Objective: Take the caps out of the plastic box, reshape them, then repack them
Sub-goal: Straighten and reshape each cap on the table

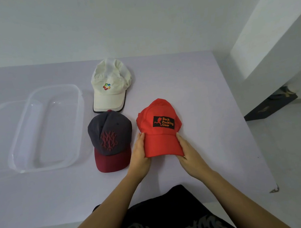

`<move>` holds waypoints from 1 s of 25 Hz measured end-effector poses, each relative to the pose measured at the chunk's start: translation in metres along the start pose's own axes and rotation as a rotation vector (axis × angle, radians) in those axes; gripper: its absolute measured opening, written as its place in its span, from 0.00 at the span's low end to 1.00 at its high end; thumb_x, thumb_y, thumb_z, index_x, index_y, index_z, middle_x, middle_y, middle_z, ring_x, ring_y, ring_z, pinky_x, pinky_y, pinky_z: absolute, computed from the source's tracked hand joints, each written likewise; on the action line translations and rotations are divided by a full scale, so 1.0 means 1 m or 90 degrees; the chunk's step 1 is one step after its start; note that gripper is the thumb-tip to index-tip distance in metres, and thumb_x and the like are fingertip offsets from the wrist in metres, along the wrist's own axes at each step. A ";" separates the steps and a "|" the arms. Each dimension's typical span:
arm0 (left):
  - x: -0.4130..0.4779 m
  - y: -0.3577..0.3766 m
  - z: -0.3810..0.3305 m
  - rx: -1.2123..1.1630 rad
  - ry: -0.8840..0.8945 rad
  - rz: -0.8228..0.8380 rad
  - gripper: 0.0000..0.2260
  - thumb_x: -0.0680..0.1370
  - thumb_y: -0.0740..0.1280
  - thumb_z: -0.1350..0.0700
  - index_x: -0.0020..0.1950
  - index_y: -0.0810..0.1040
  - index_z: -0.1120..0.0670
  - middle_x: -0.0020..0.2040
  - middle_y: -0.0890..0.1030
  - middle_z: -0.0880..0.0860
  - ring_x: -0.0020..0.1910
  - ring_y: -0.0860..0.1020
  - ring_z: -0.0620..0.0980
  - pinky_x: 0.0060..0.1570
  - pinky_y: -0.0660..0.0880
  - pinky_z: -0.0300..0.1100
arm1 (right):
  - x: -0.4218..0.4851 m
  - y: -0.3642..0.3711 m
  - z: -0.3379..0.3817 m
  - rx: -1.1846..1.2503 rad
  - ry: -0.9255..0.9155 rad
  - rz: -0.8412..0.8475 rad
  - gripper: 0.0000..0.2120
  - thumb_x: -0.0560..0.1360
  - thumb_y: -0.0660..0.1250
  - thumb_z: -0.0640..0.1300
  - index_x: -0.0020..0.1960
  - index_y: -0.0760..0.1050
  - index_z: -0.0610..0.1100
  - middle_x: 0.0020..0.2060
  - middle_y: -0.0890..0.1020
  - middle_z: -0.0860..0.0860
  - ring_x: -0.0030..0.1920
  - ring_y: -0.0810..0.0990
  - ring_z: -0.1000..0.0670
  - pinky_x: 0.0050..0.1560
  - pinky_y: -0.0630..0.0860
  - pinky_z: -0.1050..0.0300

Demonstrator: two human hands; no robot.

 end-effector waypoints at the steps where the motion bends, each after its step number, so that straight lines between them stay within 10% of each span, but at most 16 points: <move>1: 0.000 0.002 -0.001 0.005 0.011 0.005 0.30 0.78 0.58 0.66 0.77 0.49 0.57 0.78 0.52 0.55 0.77 0.51 0.51 0.73 0.49 0.38 | 0.001 -0.005 0.001 -0.003 -0.001 -0.024 0.30 0.78 0.59 0.40 0.76 0.51 0.46 0.73 0.63 0.48 0.71 0.64 0.49 0.70 0.62 0.56; 8: 0.002 0.011 -0.020 -0.112 0.033 -0.001 0.28 0.80 0.56 0.67 0.77 0.48 0.56 0.74 0.57 0.49 0.72 0.59 0.45 0.67 0.55 0.26 | 0.002 -0.016 0.009 0.163 0.041 -0.132 0.25 0.77 0.56 0.32 0.73 0.62 0.45 0.57 0.75 0.56 0.55 0.76 0.55 0.49 0.67 0.79; 13: 0.001 0.019 -0.029 -0.257 -0.014 0.030 0.25 0.81 0.55 0.64 0.77 0.52 0.55 0.69 0.63 0.47 0.68 0.64 0.43 0.68 0.60 0.35 | 0.005 -0.002 0.015 0.271 0.086 -0.157 0.20 0.79 0.55 0.36 0.69 0.67 0.49 0.52 0.79 0.52 0.44 0.77 0.54 0.42 0.72 0.67; 17: 0.006 0.000 -0.019 -0.156 0.002 -0.017 0.28 0.78 0.58 0.59 0.76 0.54 0.54 0.74 0.63 0.55 0.72 0.64 0.52 0.71 0.61 0.45 | 0.007 -0.010 0.013 0.174 0.039 -0.126 0.25 0.78 0.56 0.34 0.74 0.59 0.45 0.65 0.72 0.52 0.62 0.73 0.52 0.60 0.69 0.69; 19: 0.009 -0.010 -0.019 -0.054 0.016 -0.041 0.31 0.75 0.61 0.58 0.76 0.54 0.55 0.76 0.59 0.56 0.75 0.59 0.53 0.73 0.59 0.47 | 0.012 -0.011 0.004 0.043 0.010 -0.088 0.28 0.77 0.56 0.36 0.76 0.53 0.45 0.72 0.65 0.47 0.70 0.66 0.48 0.69 0.65 0.54; 25: 0.000 -0.001 -0.038 0.084 0.124 -0.027 0.31 0.78 0.55 0.67 0.75 0.50 0.44 0.78 0.50 0.57 0.77 0.47 0.57 0.74 0.50 0.50 | 0.016 -0.017 0.016 -0.077 -0.040 -0.142 0.31 0.76 0.60 0.35 0.76 0.52 0.44 0.75 0.61 0.44 0.74 0.61 0.44 0.69 0.66 0.44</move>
Point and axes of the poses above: each hand's wrist, its own x-axis towards the middle knuckle, its own y-axis out of the palm, z = x × y, the point moved 10 cm from there along x, towards the middle knuckle
